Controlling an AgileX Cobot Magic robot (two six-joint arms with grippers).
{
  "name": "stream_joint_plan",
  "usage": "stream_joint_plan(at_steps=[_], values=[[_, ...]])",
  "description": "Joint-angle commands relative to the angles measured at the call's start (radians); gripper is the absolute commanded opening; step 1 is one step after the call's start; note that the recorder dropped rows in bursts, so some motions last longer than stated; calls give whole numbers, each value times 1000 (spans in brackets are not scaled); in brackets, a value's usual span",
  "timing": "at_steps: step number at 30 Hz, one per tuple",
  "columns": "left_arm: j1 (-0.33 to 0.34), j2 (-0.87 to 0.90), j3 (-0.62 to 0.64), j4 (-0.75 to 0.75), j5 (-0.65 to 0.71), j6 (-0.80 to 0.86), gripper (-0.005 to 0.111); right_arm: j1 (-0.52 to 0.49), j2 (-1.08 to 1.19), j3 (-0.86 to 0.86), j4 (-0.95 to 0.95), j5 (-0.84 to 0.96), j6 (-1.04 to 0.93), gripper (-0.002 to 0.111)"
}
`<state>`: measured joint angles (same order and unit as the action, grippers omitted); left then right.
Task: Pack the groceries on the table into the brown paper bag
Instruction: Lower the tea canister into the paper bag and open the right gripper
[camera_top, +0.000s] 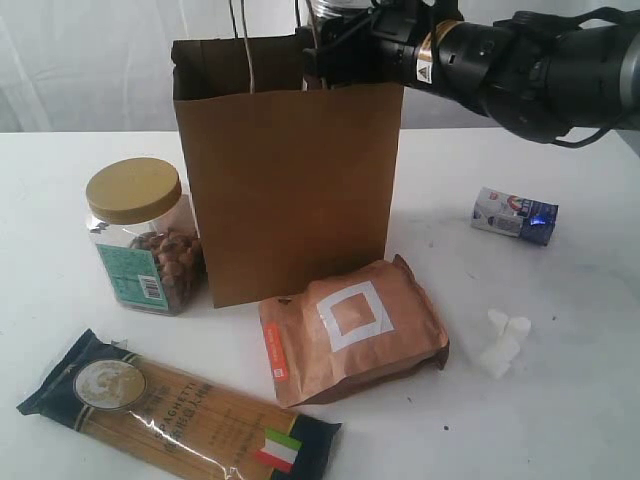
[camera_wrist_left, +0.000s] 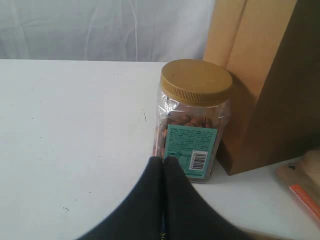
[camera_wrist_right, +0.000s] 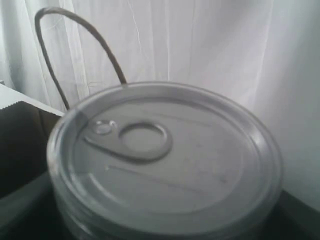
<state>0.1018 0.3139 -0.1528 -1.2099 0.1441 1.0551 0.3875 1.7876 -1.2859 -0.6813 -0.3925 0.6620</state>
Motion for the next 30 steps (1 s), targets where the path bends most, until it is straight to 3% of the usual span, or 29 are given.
stream_joint_plan(at_steps=[1, 8, 13, 19, 25, 30], values=[[-8, -6, 4, -12, 6, -2, 0, 1, -14, -10, -2, -20, -16, 57], [-8, -6, 4, -12, 6, -2, 0, 1, -14, -10, 1, -20, -38, 58], [-8, -6, 4, -12, 6, -2, 0, 1, -14, -10, 1, -13, -38, 69], [-8, -6, 4, -12, 6, -2, 0, 1, -14, -10, 4, -34, -101, 69], [-8, -6, 4, -12, 6, -2, 0, 1, -14, -10, 67, -163, -101, 69], [-8, -6, 4, -12, 6, -2, 0, 1, -14, -10, 123, -115, -101, 69]])
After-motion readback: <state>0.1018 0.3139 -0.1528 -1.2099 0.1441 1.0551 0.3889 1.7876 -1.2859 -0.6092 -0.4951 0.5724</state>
